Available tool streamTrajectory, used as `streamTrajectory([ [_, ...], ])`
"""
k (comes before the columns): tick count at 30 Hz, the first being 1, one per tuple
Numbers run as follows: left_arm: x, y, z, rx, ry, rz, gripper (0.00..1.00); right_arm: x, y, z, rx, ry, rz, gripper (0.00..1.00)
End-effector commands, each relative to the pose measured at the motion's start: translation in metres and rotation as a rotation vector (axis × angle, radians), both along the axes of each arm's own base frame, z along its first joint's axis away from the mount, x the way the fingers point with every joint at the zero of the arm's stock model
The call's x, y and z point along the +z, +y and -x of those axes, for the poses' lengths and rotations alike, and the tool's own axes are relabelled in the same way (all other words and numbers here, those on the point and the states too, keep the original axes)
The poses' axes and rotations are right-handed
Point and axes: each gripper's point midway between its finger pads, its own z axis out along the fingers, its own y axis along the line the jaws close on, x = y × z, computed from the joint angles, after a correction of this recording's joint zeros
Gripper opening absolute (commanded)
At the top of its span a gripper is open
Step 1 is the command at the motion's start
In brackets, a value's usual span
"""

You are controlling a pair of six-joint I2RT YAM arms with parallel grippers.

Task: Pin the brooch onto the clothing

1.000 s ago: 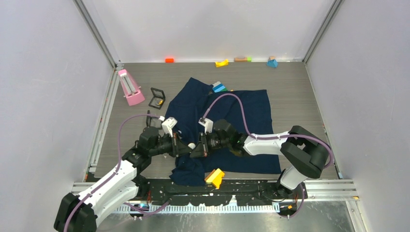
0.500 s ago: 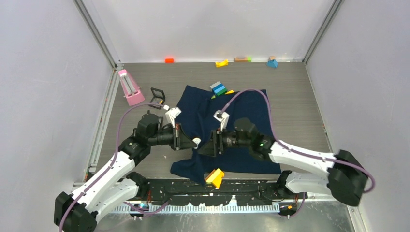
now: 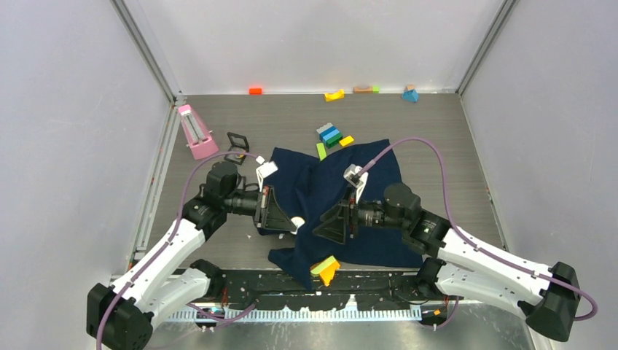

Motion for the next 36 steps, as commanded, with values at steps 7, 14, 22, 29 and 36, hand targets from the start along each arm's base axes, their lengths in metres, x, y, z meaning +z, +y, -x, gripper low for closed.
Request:
streamTrajectory([
  [7,0.024,0.001,0.019,-0.137,-0.087,0.129,0.00,0.008,0.019,0.009,0.099,-0.024,-0.020,0.70],
  [14,0.023,0.002,0.021,-0.145,-0.089,0.134,0.00,0.012,0.037,0.018,0.145,-0.038,-0.039,0.68],
  [22,0.024,0.003,0.023,-0.152,-0.092,0.141,0.00,0.021,0.051,0.018,0.150,-0.034,-0.081,0.60],
  [29,0.025,0.003,0.025,-0.157,-0.094,0.150,0.00,0.028,0.052,0.014,0.124,-0.037,-0.112,0.58],
  [36,0.025,0.003,0.026,-0.160,-0.086,0.150,0.00,0.034,0.050,0.016,0.123,-0.041,-0.137,0.60],
])
